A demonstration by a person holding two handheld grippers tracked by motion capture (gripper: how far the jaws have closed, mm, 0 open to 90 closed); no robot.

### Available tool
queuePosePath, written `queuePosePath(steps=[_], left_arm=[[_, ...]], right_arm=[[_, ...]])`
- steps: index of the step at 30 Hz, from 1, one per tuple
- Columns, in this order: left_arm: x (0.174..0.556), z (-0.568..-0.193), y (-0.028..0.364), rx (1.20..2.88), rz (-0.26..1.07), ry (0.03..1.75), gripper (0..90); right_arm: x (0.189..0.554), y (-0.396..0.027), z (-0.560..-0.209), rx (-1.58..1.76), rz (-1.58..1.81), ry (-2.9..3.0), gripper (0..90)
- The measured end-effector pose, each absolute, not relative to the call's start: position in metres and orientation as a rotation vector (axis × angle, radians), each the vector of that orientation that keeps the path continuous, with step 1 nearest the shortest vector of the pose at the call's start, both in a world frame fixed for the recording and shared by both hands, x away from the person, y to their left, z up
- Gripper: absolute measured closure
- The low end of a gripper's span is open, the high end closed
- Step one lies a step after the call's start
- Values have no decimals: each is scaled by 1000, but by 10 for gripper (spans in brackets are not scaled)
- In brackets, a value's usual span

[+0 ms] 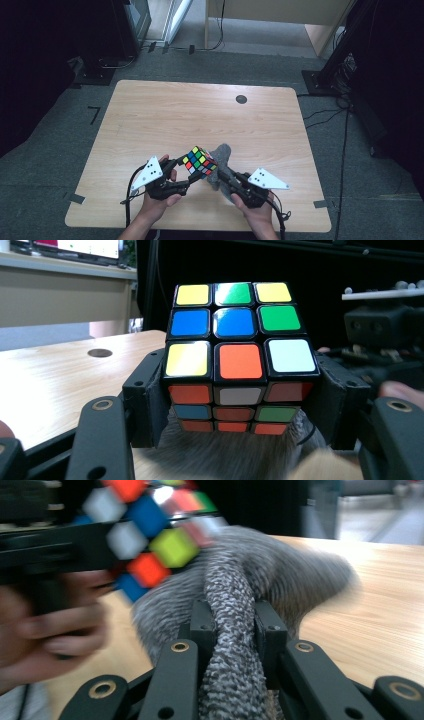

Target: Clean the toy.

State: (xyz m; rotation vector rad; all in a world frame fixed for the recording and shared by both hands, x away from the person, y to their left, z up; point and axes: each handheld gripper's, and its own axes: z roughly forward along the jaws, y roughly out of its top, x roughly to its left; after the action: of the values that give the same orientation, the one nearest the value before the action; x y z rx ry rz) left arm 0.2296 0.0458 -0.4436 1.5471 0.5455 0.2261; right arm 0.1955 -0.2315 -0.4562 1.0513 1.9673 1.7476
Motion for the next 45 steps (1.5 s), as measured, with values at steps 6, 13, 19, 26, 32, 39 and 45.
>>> queuePosePath(steps=[6,13,19,26,32,39,45], left_arm=[[229,-441,47,1532,215,542,343],[230,-443,46,1543,204,543,343],[230,-444,44,1539,196,550,343],[231,-442,49,1510,187,563,343],[232,-443,49,1501,177,574,343],[234,-442,53,1490,180,596,343],[234,-445,49,1509,173,594,343]], right_arm=[[188,-204,-467,954,1753,2119,762],[190,-232,-452,1045,1817,1906,761],[189,-220,-459,1042,1833,1986,756],[187,-220,-455,993,1804,1973,758],[185,-227,-453,964,1888,1917,756],[182,-207,-460,847,1850,2064,757],[186,-228,-454,952,1856,1905,757]])
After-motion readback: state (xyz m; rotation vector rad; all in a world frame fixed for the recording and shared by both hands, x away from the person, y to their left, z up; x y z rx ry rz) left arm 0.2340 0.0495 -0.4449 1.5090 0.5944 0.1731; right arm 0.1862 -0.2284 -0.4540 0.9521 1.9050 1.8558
